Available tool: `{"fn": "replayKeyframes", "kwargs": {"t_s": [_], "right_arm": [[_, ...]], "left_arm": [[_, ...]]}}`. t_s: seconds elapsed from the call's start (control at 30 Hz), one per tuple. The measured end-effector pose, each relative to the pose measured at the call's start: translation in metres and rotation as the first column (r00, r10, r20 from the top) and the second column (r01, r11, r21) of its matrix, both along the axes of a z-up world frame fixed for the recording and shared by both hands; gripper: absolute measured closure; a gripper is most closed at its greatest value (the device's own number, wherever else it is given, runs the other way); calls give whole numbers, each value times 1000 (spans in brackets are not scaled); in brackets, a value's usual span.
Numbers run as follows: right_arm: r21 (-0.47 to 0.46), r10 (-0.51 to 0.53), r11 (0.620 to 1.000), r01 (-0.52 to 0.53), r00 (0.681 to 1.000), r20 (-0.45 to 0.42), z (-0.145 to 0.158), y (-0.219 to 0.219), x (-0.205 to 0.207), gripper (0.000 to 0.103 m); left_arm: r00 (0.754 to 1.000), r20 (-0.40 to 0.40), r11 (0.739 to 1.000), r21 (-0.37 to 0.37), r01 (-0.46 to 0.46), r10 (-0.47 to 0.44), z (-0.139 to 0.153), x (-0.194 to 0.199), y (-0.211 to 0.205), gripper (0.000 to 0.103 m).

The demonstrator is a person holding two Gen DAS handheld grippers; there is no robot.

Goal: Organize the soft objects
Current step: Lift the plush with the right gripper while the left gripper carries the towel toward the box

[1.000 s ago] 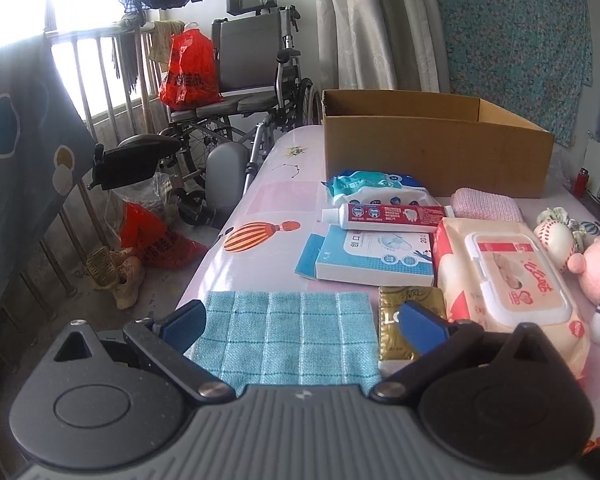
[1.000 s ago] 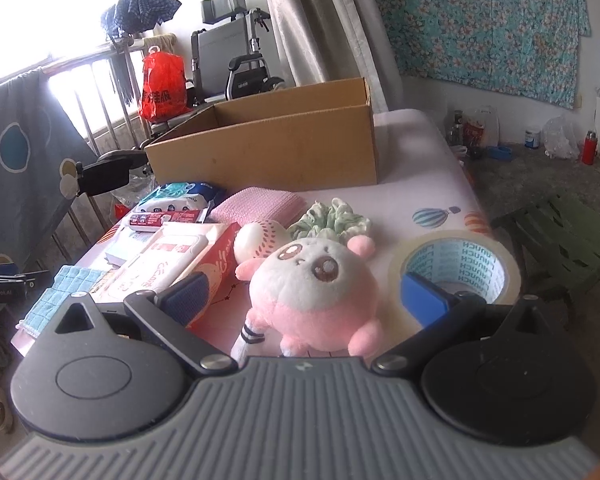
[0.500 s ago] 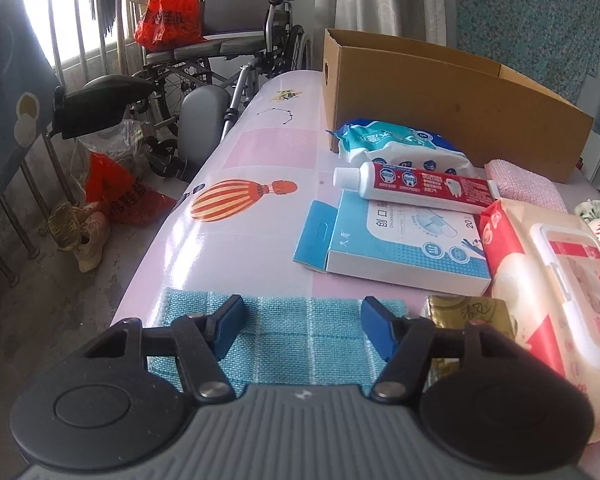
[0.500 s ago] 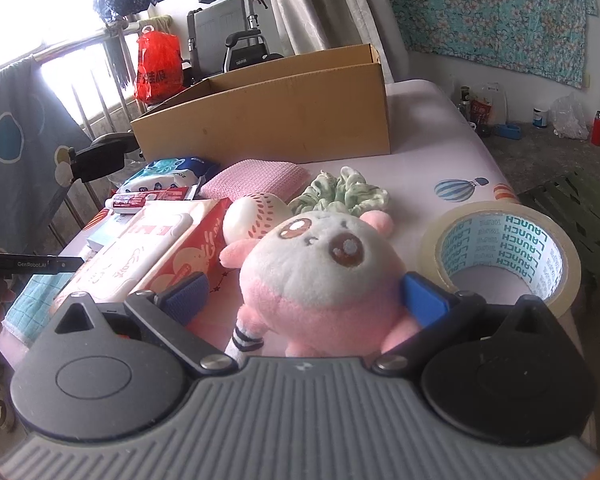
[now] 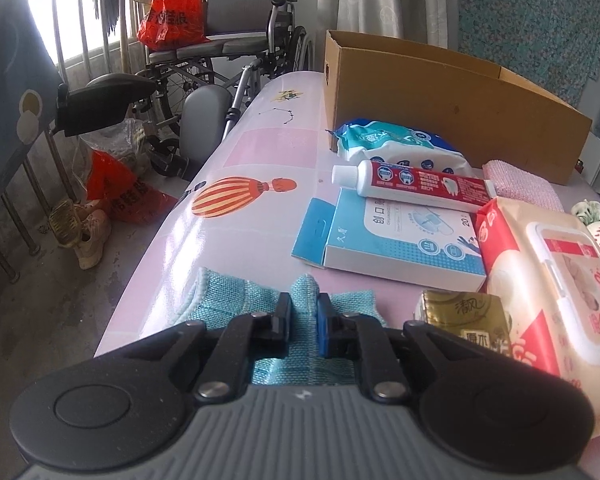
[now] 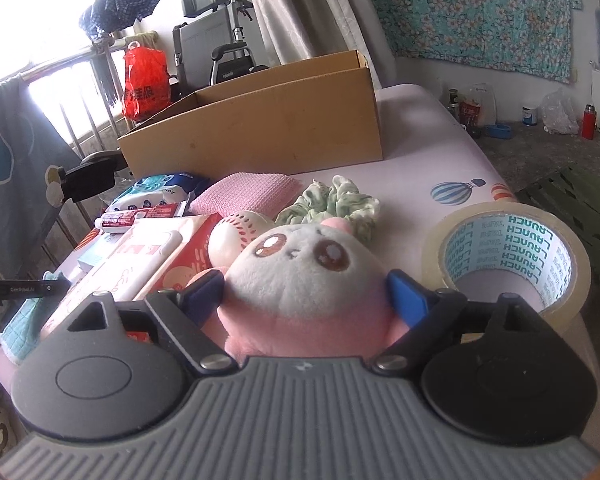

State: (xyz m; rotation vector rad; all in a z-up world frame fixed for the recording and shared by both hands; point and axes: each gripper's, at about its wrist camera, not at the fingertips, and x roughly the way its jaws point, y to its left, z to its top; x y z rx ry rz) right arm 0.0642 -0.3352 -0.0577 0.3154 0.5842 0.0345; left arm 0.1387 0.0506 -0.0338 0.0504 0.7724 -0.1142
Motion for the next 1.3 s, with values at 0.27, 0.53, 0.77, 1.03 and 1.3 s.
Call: {"fn": "replayKeyframes", "kwargs": {"t_s": [0.27,0.53,0.77,1.03,1.3], "right_arm": [[-31,20,999,-21,999,-44,-3,6,12,1],[-158,81,984,-86,996,-41,-11,31,15,18],[-180,34,984,-18,995,90,13,32,-8,21],[-201,68,979,-24,974,217,80,21,-19,20],[-219,137,974,-59,923,360,160,-4,53,20]], "left_arm": [[1000,21,1000,2,3,-3,-2,-3,-1,90],[999,35,1000,-10,-18,18,-1,-6,-4,91],[990,134,999,-14,-42,44,22,-29,-3,92],[961,276,1000,-6,2,0,93,-40,-14,92],[917,380,991,4,131,-122,175,45,-66,92]]}}
